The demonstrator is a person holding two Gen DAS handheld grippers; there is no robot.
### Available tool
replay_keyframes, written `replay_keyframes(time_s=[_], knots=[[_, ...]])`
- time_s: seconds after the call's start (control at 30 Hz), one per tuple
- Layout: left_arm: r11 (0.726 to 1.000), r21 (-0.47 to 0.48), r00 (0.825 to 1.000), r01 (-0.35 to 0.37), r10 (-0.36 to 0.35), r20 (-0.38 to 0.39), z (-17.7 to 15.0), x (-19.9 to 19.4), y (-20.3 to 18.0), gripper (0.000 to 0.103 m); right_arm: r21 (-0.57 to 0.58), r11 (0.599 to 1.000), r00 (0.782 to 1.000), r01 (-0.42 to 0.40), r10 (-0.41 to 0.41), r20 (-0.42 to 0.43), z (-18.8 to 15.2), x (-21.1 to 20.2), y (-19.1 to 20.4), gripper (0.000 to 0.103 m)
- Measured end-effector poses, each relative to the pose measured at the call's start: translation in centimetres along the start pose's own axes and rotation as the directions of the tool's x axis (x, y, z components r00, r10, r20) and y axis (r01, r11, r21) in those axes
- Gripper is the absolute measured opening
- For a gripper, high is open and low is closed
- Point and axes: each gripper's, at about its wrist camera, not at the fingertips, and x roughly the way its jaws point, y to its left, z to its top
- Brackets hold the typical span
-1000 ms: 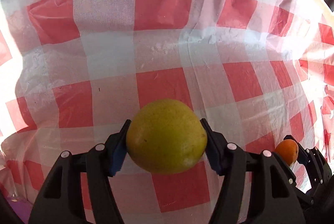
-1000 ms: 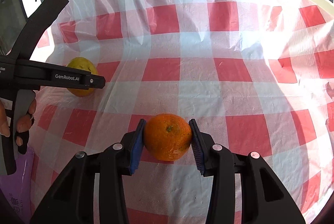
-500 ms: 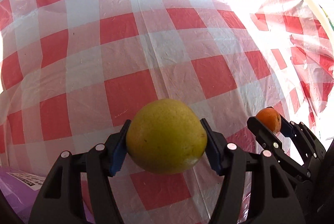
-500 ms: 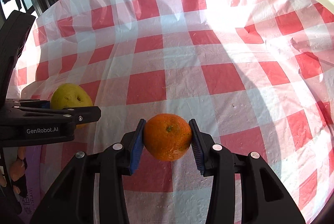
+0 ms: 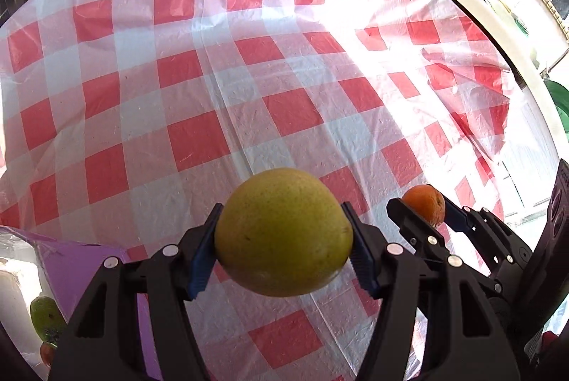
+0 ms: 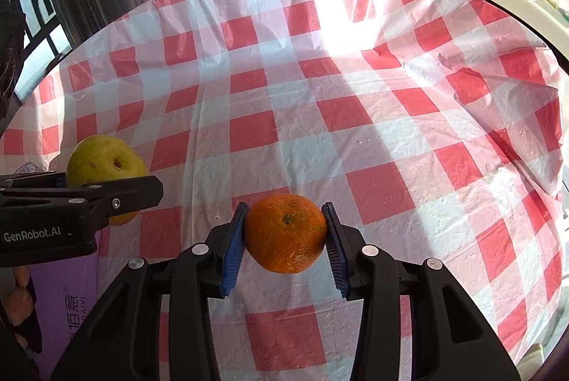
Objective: Organize fruits
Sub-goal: 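Carry the yellow pear and orange over the white box with both grippers, then open both grippers to drop the pear and orange into the box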
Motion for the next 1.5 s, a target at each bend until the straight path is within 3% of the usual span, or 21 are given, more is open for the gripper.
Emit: replay_keyframes(time_s=[0.3, 0.47, 0.7, 0.97, 1.1, 1.27, 1.37, 1.43, 1.5], knots=[[0.999, 0.017, 0.997, 0.028, -0.029, 0.075, -2.7, -6.2, 0.1, 0.064, 0.018, 1.0, 0.997, 0.004, -0.006, 0.071, -0.1, -5.6, 2.0, 0.041], [1.0, 0.011, 0.992, 0.027, -0.028, 0.125, -4.7, -9.8, 1.7, 0.064, 0.0, 0.999, 0.995, -0.033, 0.033, 0.089, -0.6, -8.1, 4.4, 0.041], [0.998, -0.062, 0.984, -0.01, 0.021, 0.178, -8.7, -14.1, 7.3, 0.064, -0.142, 0.983, 0.989, -0.117, 0.129, 0.076, -2.0, -9.7, 11.4, 0.041], [0.98, -0.192, 0.982, -0.056, 0.089, 0.167, -14.7, -16.7, 15.0, 0.064, -0.288, 0.93, 0.968, -0.228, 0.247, 0.033, -2.4, -10.1, 18.3, 0.041], [0.977, -0.196, 0.987, -0.082, 0.107, 0.122, -17.9, -16.8, 17.2, 0.064, -0.325, 0.901, 0.956, -0.287, 0.292, -0.035, -1.8, -8.9, 21.4, 0.041], [0.987, -0.125, 0.994, -0.101, 0.105, 0.02, -21.5, -15.5, 17.6, 0.064, -0.414, 0.846, 0.942, -0.335, 0.299, -0.151, -1.3, -6.3, 26.8, 0.041], [0.993, -0.086, 0.996, -0.085, 0.082, -0.038, -23.0, -14.2, 17.4, 0.064, -0.49, 0.798, 0.934, -0.351, 0.264, -0.238, -1.9, -4.1, 30.1, 0.041], [0.994, -0.076, 0.994, -0.08, 0.074, -0.081, -23.6, -13.3, 17.3, 0.064, -0.528, 0.76, 0.918, -0.379, 0.235, -0.32, -2.7, -2.3, 31.9, 0.041], [0.994, -0.074, 0.991, -0.084, 0.076, -0.114, -24.1, -12.7, 17.4, 0.064, -0.595, 0.697, 0.903, -0.4, 0.189, -0.386, -4.2, -1.0, 33.6, 0.041]])
